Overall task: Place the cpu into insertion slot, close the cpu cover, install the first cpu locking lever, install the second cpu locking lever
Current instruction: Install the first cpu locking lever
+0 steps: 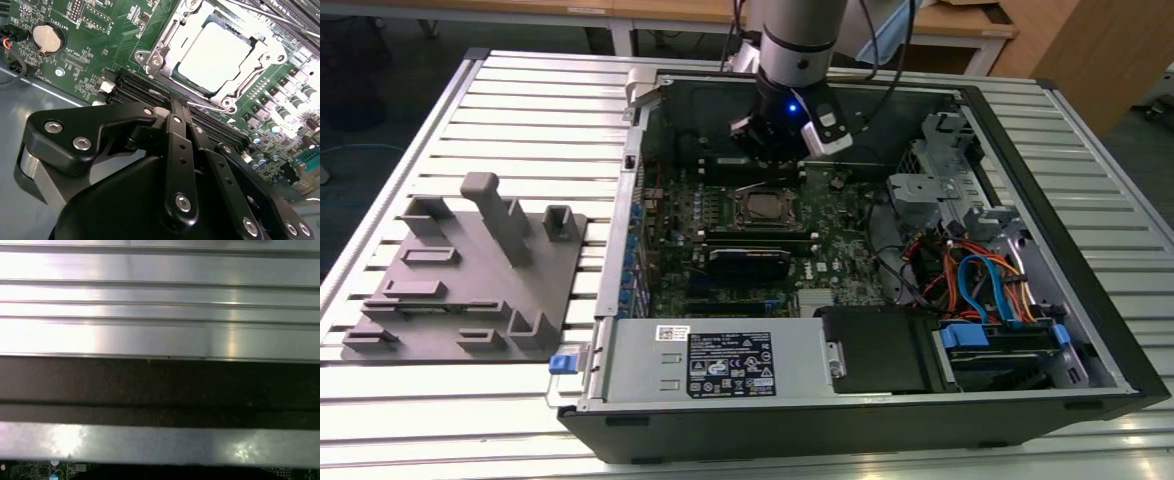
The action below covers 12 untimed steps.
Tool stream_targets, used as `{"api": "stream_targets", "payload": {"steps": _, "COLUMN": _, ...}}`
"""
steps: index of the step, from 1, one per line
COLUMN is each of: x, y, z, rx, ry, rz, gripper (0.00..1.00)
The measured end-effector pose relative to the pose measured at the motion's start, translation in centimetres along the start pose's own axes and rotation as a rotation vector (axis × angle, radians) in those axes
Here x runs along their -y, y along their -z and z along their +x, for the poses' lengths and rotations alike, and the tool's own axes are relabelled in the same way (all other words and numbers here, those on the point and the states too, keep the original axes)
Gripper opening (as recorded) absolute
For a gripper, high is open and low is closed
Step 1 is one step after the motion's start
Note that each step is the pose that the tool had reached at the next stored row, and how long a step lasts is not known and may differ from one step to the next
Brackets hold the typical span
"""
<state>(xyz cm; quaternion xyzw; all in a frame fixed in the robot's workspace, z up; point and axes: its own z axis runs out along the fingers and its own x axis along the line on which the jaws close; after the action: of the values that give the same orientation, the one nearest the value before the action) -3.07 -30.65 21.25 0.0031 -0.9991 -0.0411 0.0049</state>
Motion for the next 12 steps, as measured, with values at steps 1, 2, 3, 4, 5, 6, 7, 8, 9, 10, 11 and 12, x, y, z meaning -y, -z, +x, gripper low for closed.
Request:
{"api": "stream_targets", "payload": {"steps": 1, "x": 0.00, "y": -0.05, "z": -0.02, "rx": 0.0002, "ry": -0.003, "rz": -0.0001, "gripper": 0.10}}
{"api": "stream_targets", "payload": {"steps": 2, "x": 0.01, "y": -0.09, "z": -0.04, "rx": 0.0004, "ry": -0.005, "rz": -0.0001, "gripper": 0.10}}
{"api": "stream_targets", "payload": {"steps": 3, "x": 0.01, "y": -0.14, "z": -0.05, "rx": 0.0006, "ry": -0.007, "rz": -0.0001, "gripper": 0.10}}
{"api": "stream_targets", "payload": {"steps": 4, "x": 0.02, "y": -0.19, "z": -0.07, "rx": 0.0007, "ry": -0.009, "rz": -0.0002, "gripper": 0.10}}
{"api": "stream_targets", "payload": {"steps": 5, "x": 0.02, "y": -0.23, "z": -0.09, "rx": 0.0009, "ry": -0.010, "rz": -0.0001, "gripper": 0.10}}
{"api": "stream_targets", "payload": {"steps": 6, "x": 0.02, "y": -0.28, "z": -0.12, "rx": 0.0011, "ry": -0.012, "rz": -0.0002, "gripper": 0.10}}
{"api": "stream_targets", "payload": {"steps": 7, "x": 0.03, "y": -0.33, "z": -0.14, "rx": 0.0012, "ry": -0.015, "rz": -0.0002, "gripper": 0.10}}
{"api": "stream_targets", "payload": {"steps": 8, "x": 0.03, "y": -0.37, "z": -0.16, "rx": 0.0014, "ry": -0.016, "rz": -0.0002, "gripper": 0.10}}
{"api": "stream_targets", "payload": {"steps": 9, "x": 0.04, "y": -0.42, "z": -0.17, "rx": 0.0015, "ry": -0.018, "rz": -0.0003, "gripper": 0.10}}
{"api": "stream_targets", "payload": {"steps": 10, "x": 0.04, "y": -0.47, "z": -0.18, "rx": 0.0016, "ry": -0.020, "rz": -0.0003, "gripper": 0.10}}
{"api": "stream_targets", "payload": {"steps": 11, "x": 0.05, "y": -0.52, "z": -0.19, "rx": 0.0018, "ry": -0.021, "rz": -0.0003, "gripper": 0.10}}
{"api": "stream_targets", "payload": {"steps": 12, "x": 0.05, "y": -0.58, "z": -0.20, "rx": 0.0019, "ry": -0.022, "rz": -0.0003, "gripper": 0.10}}
